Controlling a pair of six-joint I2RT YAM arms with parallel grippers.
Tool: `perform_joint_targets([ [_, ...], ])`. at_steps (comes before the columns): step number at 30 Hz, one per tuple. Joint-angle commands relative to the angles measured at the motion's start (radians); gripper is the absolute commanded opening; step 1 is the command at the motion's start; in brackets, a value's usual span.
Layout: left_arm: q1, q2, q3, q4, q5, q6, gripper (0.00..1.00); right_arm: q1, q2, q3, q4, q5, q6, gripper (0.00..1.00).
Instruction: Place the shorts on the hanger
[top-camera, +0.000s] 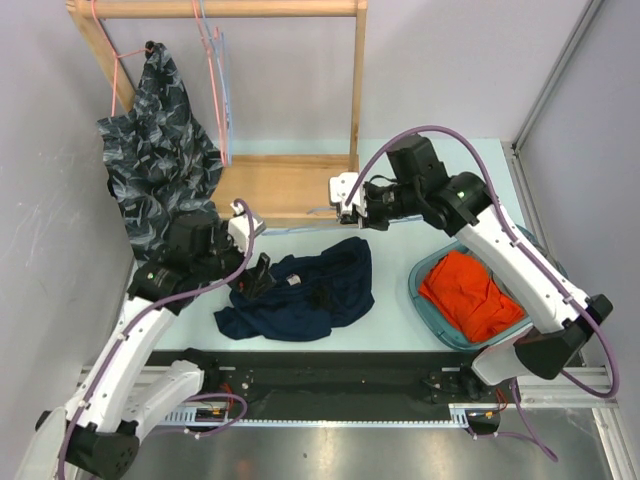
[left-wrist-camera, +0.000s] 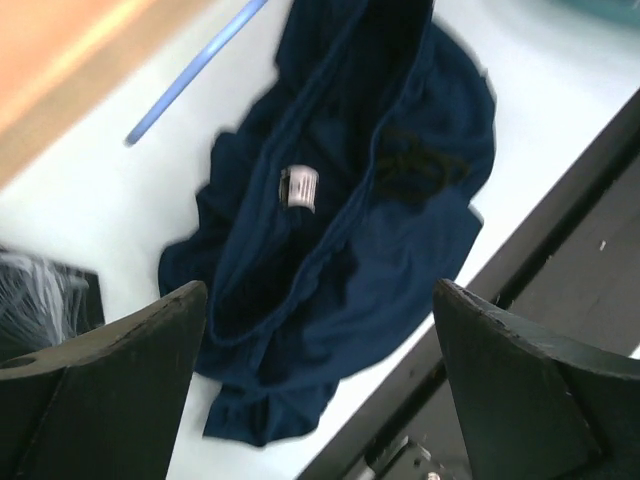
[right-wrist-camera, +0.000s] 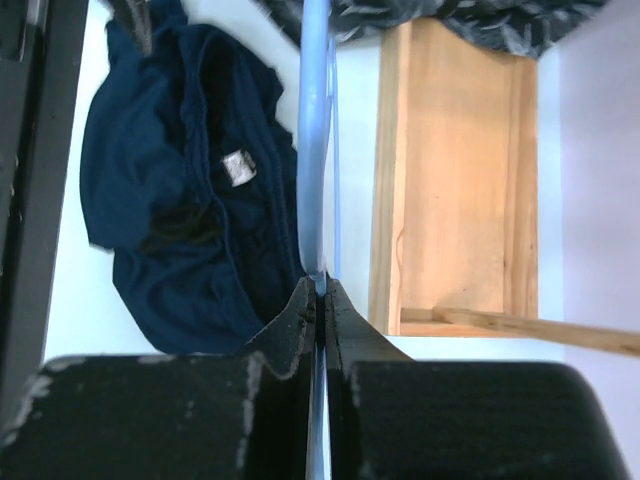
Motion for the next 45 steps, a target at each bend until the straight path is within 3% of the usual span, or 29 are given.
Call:
perform_joint_targets([
  [1,0.037,0.038,0.035,-0.093,0.022,0.109,0.88,0.01,0.046,0.058,-0.175,-0.019,-0.232,0.0],
  [4,0.071,0.102,0.061,-0.134,0.08,0.191,0.7,0.017,0.063,0.058,-0.211,-0.023,-0.283,0.0],
  [9,0.103,0.104,0.072,-0.242,0.08,0.446,0.58,0.039,0.087,0.038,-0.221,-0.043,-0.291,0.0],
  [13,0.113,0.089,0.004,-0.219,0.053,0.495,0.58,0.051,0.105,0.019,-0.179,-0.046,-0.268,0.0],
  [20,0.117,0.145,-0.157,0.0,-0.032,0.56,0.54,0.059,0.15,0.026,-0.175,-0.069,-0.265,0.0],
  [26,0.122,0.154,-0.235,0.135,-0.026,0.647,0.59,0.063,0.173,0.018,-0.172,-0.074,-0.249,0.0],
  [33,0.122,0.165,-0.284,0.155,-0.026,0.741,0.58,0.063,0.181,0.0,-0.174,-0.095,-0.256,0.0],
  [43,0.123,0.17,-0.295,0.095,-0.013,0.839,0.65,0.069,0.214,-0.002,-0.14,-0.111,-0.222,0.0],
  [45,0.123,0.176,-0.303,0.089,-0.021,0.854,0.55,0.069,0.218,-0.007,-0.126,-0.114,-0.211,0.0],
])
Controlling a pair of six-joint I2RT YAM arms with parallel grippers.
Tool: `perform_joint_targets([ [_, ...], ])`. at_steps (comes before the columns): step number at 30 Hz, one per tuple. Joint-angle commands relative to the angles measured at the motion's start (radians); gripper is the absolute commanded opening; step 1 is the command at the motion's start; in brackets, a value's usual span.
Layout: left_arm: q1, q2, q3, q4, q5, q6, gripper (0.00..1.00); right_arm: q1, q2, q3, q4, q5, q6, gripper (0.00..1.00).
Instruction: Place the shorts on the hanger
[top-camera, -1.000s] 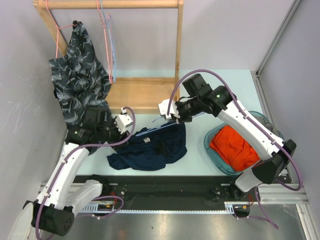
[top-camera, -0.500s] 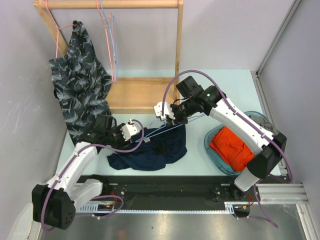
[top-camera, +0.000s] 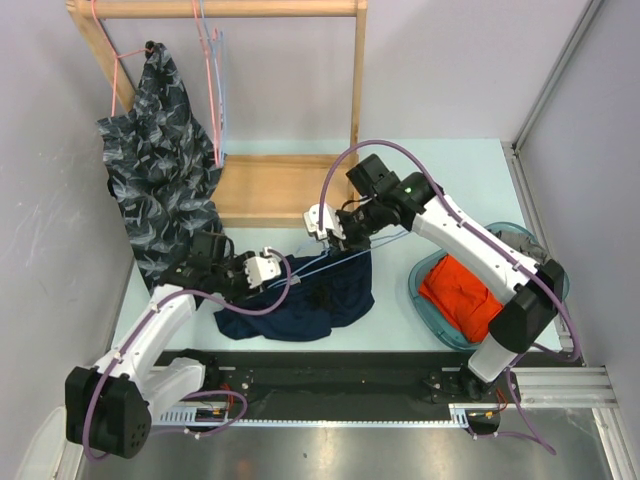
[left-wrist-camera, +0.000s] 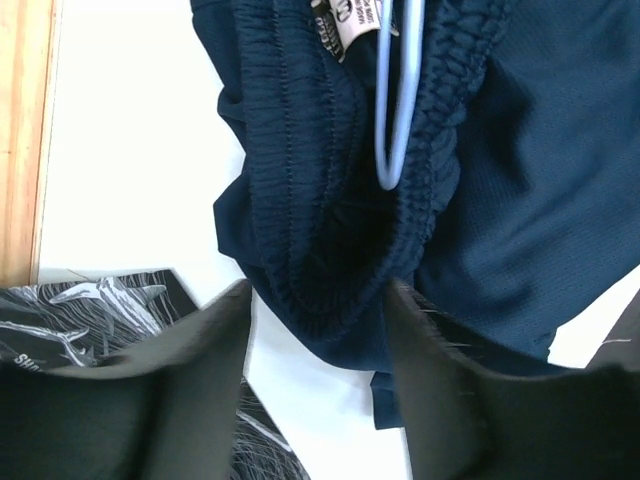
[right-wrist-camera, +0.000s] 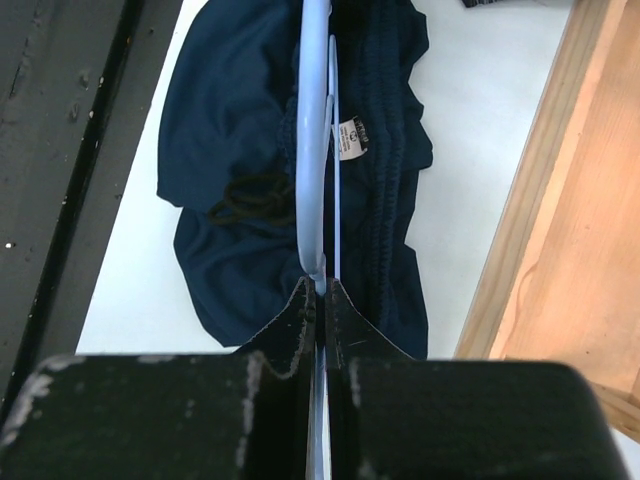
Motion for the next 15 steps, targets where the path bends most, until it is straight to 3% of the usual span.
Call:
perform_joint_targets([
  [1,0.008,0.008,-0.016,-0.024,0.017,0.084,0.5,0.011,0.011,-0.002,0.053,-0.039,0.024,0.0],
  [4,0.008,0.008,0.011,-0.059,0.04,0.087,0.25,0.014,0.017,-0.007,0.07,-0.039,0.036,0.0],
  [5,0.008,0.006,0.033,-0.07,0.061,0.081,0.09,0.018,0.02,-0.007,0.084,-0.042,0.042,0.0],
  [6,0.008,0.003,0.043,-0.076,0.069,0.072,0.04,0.019,0.025,-0.005,0.09,-0.042,0.05,0.0],
  [8,0.007,-0.009,0.072,-0.087,0.087,0.051,0.0,0.025,0.03,-0.002,0.117,-0.047,0.077,0.0],
  [15,0.007,-0.032,0.157,-0.136,0.127,0.029,0.0,0.068,0.069,0.033,0.15,-0.062,0.104,0.0],
])
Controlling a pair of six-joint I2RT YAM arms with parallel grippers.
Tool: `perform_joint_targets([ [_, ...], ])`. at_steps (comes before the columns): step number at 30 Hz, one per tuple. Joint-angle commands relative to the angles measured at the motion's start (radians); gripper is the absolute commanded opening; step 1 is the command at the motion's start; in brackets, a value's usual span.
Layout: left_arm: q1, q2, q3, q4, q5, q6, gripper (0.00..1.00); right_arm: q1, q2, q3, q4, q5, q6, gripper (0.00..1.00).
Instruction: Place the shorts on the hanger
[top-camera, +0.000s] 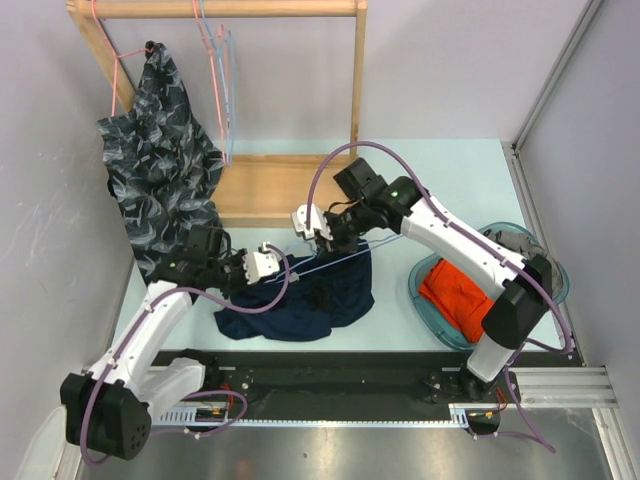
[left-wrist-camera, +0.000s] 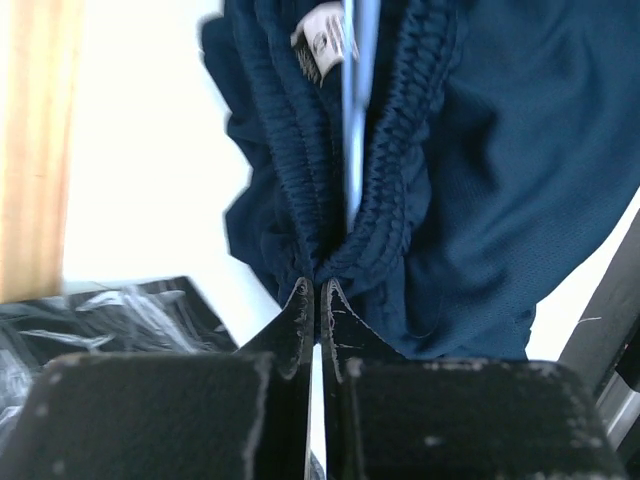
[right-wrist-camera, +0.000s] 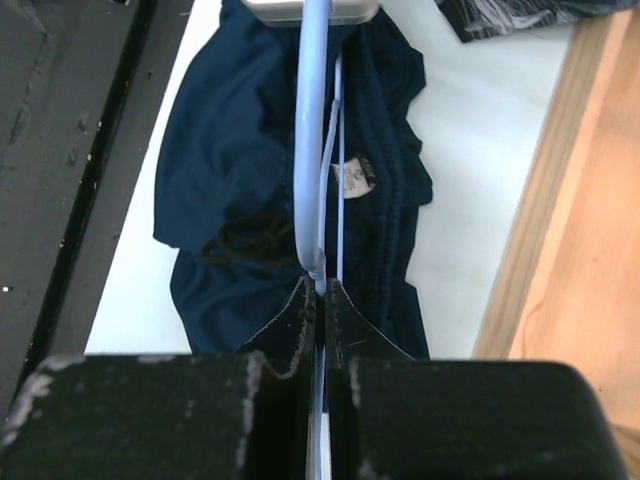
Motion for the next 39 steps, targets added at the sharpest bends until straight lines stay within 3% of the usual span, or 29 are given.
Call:
perform_joint_targets([
  [1,0.006,-0.03,0.085,-0.036,0.088,-0.015,0.0,0.039,0.032,0.04,0.056,-0.043,0.021,0.0],
  [15,0.006,-0.064,0.134,-0.084,0.209,-0.05,0.03,0.048,0.077,0.008,0.395,-0.104,0.346,0.0],
  [18,0.006,-0.07,0.15,-0.087,0.189,-0.093,0.12,0.044,0.074,0.0,0.417,-0.132,0.36,0.0],
  [19,0.006,-0.069,0.166,-0.084,0.176,-0.108,0.23,0.045,0.072,-0.005,0.421,-0.147,0.363,0.0],
  [21,0.007,-0.061,0.186,-0.096,0.133,-0.125,0.32,0.045,0.063,-0.014,0.432,-0.156,0.361,0.0],
  [24,0.044,-0.058,0.216,-0.18,0.132,-0.043,0.49,0.047,0.056,-0.026,0.435,-0.175,0.357,0.0],
  [27,0.103,-0.079,0.204,-0.188,0.126,0.031,0.58,0.047,0.052,-0.032,0.429,-0.176,0.34,0.0],
  [33,0.194,-0.03,0.218,-0.242,0.154,0.132,0.61,0.048,0.045,-0.045,0.421,-0.184,0.322,0.0],
  [39,0.203,0.036,0.166,-0.223,0.218,0.221,0.61,0.048,0.042,-0.052,0.44,-0.192,0.322,0.0],
])
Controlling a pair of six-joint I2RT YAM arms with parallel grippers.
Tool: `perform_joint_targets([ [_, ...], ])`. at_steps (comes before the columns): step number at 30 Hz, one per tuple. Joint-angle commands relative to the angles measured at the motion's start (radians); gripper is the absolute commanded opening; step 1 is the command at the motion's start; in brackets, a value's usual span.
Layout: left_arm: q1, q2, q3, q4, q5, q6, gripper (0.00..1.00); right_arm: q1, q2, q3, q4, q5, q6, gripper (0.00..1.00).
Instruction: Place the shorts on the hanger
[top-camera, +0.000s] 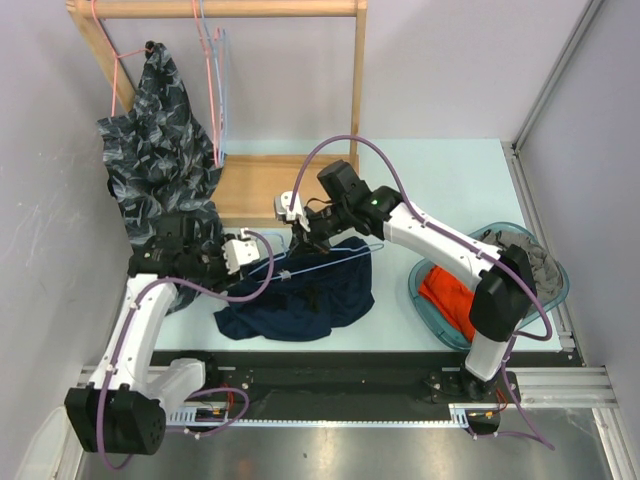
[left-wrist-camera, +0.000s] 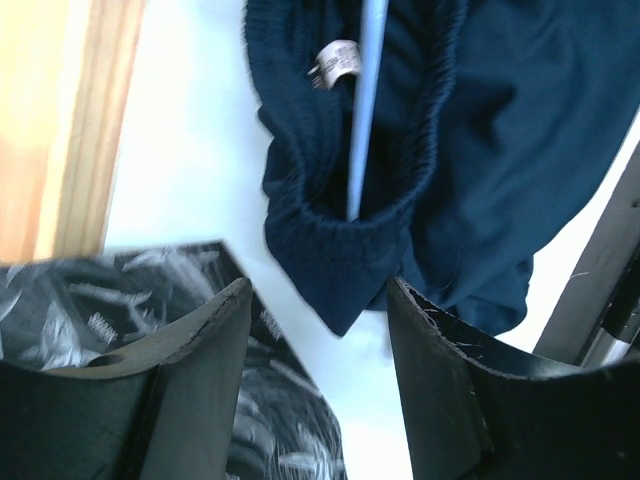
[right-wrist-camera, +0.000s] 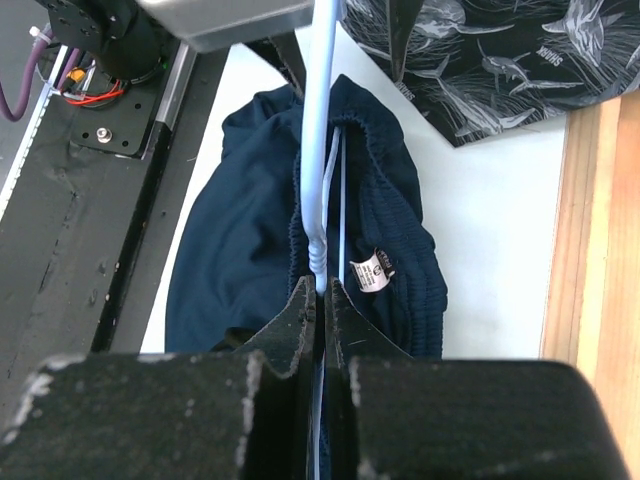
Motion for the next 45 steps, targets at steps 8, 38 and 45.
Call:
perform_joint_targets([
  [8,-0.032,0.094,-0.024,0.123,0.207,-0.031,0.45,0.011,-0.057,-0.021,0.154,-0.065,0.033,0.0],
  [38,-0.11,-0.056,-0.079,0.161,0.226,-0.161,0.0,-0.122,-0.163,-0.096,0.15,-0.001,0.191,0.69],
  [45,-0.109,-0.05,-0.063,0.116,0.201,-0.08,0.0,-0.281,-0.209,-0.096,0.137,0.086,0.421,0.88],
])
